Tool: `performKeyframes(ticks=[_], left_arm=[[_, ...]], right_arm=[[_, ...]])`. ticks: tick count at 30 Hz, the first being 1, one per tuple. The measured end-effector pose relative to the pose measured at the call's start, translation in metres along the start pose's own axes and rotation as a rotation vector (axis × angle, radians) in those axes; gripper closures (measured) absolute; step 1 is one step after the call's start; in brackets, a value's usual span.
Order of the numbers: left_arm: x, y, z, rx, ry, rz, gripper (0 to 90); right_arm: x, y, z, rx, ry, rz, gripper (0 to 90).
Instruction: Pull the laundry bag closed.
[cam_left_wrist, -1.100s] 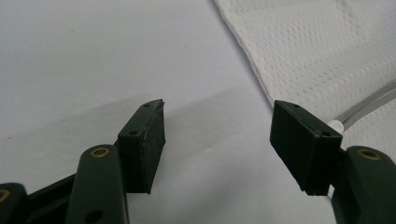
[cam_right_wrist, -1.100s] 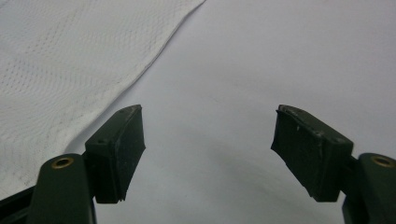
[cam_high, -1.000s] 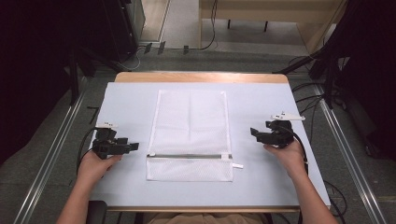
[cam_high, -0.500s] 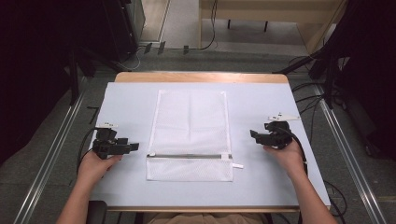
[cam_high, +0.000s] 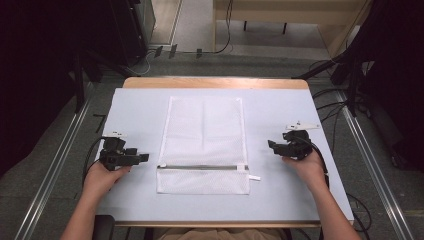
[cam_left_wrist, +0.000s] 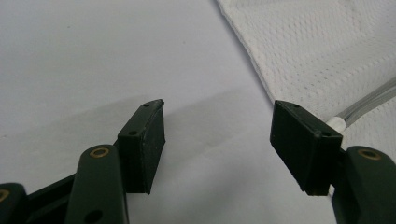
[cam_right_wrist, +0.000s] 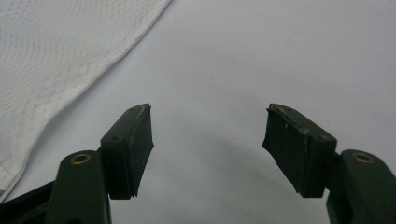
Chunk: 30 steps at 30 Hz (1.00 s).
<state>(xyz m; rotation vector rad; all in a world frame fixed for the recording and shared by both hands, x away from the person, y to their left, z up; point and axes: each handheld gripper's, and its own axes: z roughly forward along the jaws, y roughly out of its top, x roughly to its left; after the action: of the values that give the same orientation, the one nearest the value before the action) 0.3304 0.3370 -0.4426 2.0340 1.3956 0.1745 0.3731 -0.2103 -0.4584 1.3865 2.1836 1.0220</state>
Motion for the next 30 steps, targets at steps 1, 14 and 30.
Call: performKeyframes(ticks=[1,14,30], left_arm=[[0.0,0.0,0.0001,0.001,0.001,0.0,35.8],[0.0004,0.0,0.0004,0.01,-0.002,-0.005,35.9],[0.0,-0.0001,0.0014,0.015,-0.005,-0.011,35.9]], right_arm=[[0.0001,0.0,0.0,0.0,0.001,0.0,33.8],[0.0004,-0.0001,0.0003,0.008,0.002,-0.002,34.3],[0.0033,0.0,0.0004,0.008,0.008,-0.019,37.5]])
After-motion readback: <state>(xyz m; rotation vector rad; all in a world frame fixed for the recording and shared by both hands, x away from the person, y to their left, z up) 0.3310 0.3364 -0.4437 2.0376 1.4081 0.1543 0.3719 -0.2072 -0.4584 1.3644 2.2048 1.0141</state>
